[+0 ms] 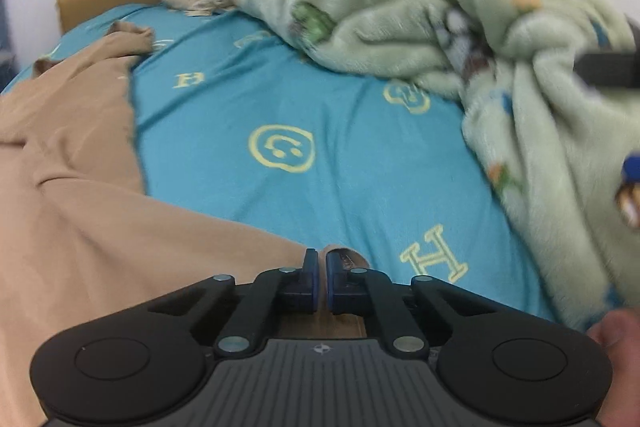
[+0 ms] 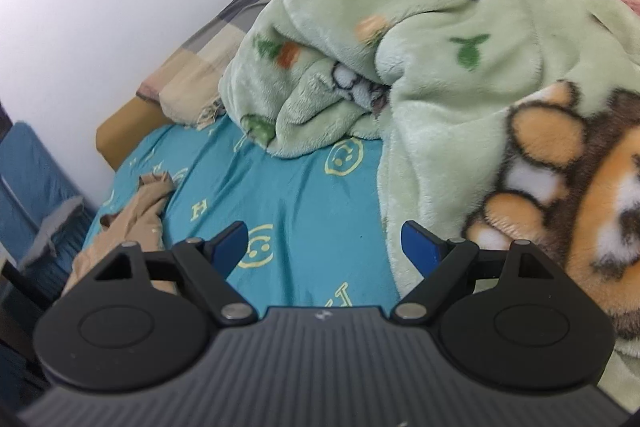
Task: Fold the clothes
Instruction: 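Fold the grasped sleeve and side inward with the left tool, then release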
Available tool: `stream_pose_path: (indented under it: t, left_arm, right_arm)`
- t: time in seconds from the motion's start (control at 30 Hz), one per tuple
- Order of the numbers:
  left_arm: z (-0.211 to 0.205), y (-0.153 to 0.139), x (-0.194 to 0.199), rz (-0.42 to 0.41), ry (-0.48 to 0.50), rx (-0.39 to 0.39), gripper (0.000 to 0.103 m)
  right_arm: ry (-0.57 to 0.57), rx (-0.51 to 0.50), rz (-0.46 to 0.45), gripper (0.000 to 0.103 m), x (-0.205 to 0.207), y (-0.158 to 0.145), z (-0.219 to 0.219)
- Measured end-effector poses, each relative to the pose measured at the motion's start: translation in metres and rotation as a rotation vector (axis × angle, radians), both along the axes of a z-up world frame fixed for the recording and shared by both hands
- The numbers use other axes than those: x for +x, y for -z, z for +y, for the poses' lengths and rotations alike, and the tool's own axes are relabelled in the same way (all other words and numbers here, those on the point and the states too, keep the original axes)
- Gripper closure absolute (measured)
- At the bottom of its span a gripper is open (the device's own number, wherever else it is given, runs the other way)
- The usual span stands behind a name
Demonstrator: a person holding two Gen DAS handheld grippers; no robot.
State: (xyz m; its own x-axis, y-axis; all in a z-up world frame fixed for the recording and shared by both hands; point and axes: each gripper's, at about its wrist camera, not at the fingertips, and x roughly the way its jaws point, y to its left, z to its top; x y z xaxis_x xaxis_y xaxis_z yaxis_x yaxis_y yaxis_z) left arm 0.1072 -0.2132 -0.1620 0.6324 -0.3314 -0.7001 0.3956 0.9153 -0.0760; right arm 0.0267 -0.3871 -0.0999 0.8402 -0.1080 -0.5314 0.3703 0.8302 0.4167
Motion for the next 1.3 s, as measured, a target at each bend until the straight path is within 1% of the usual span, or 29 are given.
stream_pose_path:
  t: [0.03, 0.07, 0.2, 0.27, 0.33, 0.37, 0.43, 0.47, 0.5, 0.53, 0.6, 0.7, 0.77, 0.8, 0.83, 0.87, 0.93, 1.03, 1.07, 1.17, 1.2, 1.23, 1.3]
  left_arm:
    - [0.002, 0.001, 0.004, 0.009, -0.011, -0.009, 0.099]
    - [0.011, -0.009, -0.001, 0.004, -0.010, -0.030, 0.099]
    - [0.054, -0.063, -0.028, -0.024, -0.025, -0.129, 0.099]
    - [0.080, -0.092, -0.047, -0.035, -0.063, -0.172, 0.099]
    - [0.110, -0.114, -0.064, -0.023, -0.101, -0.207, 0.099]
    - [0.125, -0.123, -0.072, -0.012, -0.120, -0.220, 0.099]
    - [0.150, -0.132, -0.091, 0.003, -0.154, -0.203, 0.099]
    - [0.160, -0.133, -0.098, 0.017, -0.175, -0.180, 0.099]
    - [0.170, -0.131, -0.105, 0.043, -0.201, -0.156, 0.099]
    - [0.181, -0.128, -0.109, 0.078, -0.231, -0.144, 0.103]
    - [0.198, -0.118, -0.113, 0.137, -0.277, -0.127, 0.103]
    - [0.219, -0.102, -0.114, 0.208, -0.321, -0.148, 0.103]
    - [0.228, -0.096, -0.110, 0.229, -0.333, -0.181, 0.102]
    - [0.231, -0.094, -0.108, 0.236, -0.335, -0.201, 0.099]
    - [0.233, -0.094, -0.105, 0.248, -0.338, -0.225, 0.090]
    - [0.235, -0.093, -0.103, 0.258, -0.336, -0.248, 0.086]
    - [0.236, -0.094, -0.101, 0.259, -0.320, -0.275, 0.058]
    - [0.233, -0.090, -0.098, 0.240, -0.306, -0.280, 0.039]
    - [0.232, -0.089, -0.097, 0.232, -0.310, -0.274, 0.038]
    - [0.222, -0.077, -0.081, 0.259, -0.328, -0.250, 0.038]
    - [0.218, -0.073, -0.075, 0.256, -0.329, -0.234, 0.038]
    - [0.214, -0.069, -0.069, 0.252, -0.331, -0.217, 0.038]
    - [0.205, -0.059, -0.058, 0.247, -0.344, -0.152, 0.041]
  right_arm:
    - [-0.003, -0.007, 0.000, 0.018, 0.001, 0.000, 0.001]
    - [-0.005, -0.012, -0.001, 0.018, 0.001, 0.000, 0.002]
    - [-0.003, -0.008, -0.010, 0.018, 0.000, -0.002, 0.004]
    - [-0.009, -0.018, -0.010, 0.018, -0.002, -0.004, 0.008]
    - [-0.021, -0.033, -0.016, 0.018, -0.005, -0.008, 0.014]
    - [-0.034, -0.049, -0.024, 0.018, -0.006, -0.011, 0.018]
    - [-0.062, -0.077, -0.039, 0.018, -0.010, -0.016, 0.026]
    - [-0.080, -0.079, -0.044, 0.018, -0.010, -0.018, 0.030]
    - [-0.098, -0.081, -0.049, 0.018, -0.011, -0.019, 0.034]
    - [-0.117, -0.083, -0.054, 0.018, -0.012, -0.021, 0.037]
    - [-0.156, -0.087, -0.054, 0.018, -0.012, -0.022, 0.045]
    - [-0.215, -0.090, -0.043, 0.018, -0.011, -0.022, 0.057]
    - [-0.242, -0.096, -0.037, 0.018, -0.011, -0.021, 0.062]
    - [-0.254, -0.097, -0.035, 0.018, -0.011, -0.021, 0.065]
    - [-0.260, -0.090, -0.036, 0.018, -0.011, -0.021, 0.066]
    - [-0.265, -0.083, -0.036, 0.018, -0.011, -0.021, 0.067]
    - [-0.267, -0.080, -0.027, 0.018, -0.010, -0.019, 0.069]
    - [-0.269, -0.078, -0.009, 0.018, -0.007, -0.016, 0.072]
    - [-0.272, -0.076, -0.004, 0.018, -0.005, -0.015, 0.073]
    - [-0.291, -0.066, 0.006, 0.018, -0.001, -0.011, 0.078]
    - [-0.299, -0.063, 0.010, 0.018, 0.001, -0.009, 0.079]
    - [-0.307, -0.061, 0.014, 0.018, 0.003, -0.008, 0.081]
    - [-0.323, -0.058, 0.016, 0.018, 0.005, -0.006, 0.086]
